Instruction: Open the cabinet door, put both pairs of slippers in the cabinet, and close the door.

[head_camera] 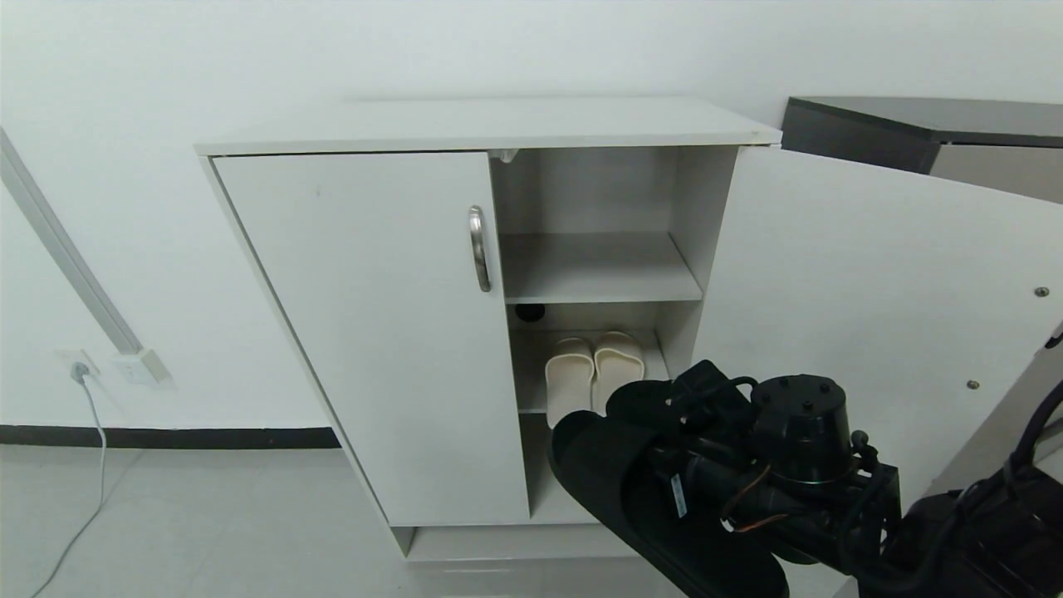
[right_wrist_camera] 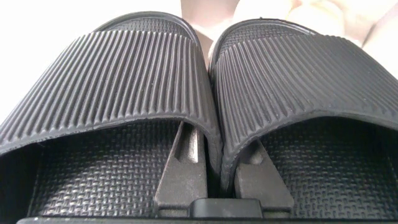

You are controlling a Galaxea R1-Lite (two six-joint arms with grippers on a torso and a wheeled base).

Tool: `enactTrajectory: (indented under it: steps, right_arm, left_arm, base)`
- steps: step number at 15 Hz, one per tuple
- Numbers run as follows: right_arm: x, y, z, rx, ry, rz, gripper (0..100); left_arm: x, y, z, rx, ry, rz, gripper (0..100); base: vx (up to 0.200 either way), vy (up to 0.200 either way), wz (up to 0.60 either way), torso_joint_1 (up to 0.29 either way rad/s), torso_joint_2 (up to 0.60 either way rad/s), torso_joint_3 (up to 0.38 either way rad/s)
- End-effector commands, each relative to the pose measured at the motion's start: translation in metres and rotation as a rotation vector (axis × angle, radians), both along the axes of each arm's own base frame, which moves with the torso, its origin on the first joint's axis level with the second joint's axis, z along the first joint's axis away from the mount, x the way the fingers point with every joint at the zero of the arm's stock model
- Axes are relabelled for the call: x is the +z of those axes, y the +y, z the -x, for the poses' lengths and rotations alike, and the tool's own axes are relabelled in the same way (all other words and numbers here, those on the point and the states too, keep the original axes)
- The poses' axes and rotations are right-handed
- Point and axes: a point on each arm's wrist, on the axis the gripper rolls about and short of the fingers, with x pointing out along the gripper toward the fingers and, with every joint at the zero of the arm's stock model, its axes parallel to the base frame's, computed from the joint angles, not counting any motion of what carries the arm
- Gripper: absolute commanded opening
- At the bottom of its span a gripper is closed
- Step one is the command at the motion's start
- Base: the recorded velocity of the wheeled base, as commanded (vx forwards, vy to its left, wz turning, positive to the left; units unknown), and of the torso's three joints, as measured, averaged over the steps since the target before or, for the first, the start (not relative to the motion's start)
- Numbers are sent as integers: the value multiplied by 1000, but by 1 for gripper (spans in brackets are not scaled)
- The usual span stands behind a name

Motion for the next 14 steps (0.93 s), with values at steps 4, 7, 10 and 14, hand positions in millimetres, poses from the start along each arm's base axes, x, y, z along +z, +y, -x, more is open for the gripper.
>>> enactTrajectory:
  steps: [4, 7, 10, 14]
  right_arm:
    - [-3, 0, 0, 1, 7, 7, 0]
    - [-4, 1, 1, 4, 8, 7, 0]
    - [-10, 2, 0, 11, -8, 21, 0]
    - [-12, 1, 1, 13, -27, 13, 0]
  left_arm:
    - [0, 0, 0, 1, -1, 0, 0]
    - [0, 0, 0, 1, -1, 0, 0]
    - [0, 0, 0, 1, -1, 0, 0]
    - [0, 0, 0, 1, -1, 2, 0]
  base:
    - [0, 0, 0, -13, 138, 135]
    - [0, 0, 0, 0, 0, 0]
    - [0, 0, 0, 1, 50, 54]
    - [0, 0, 0, 1, 121, 124]
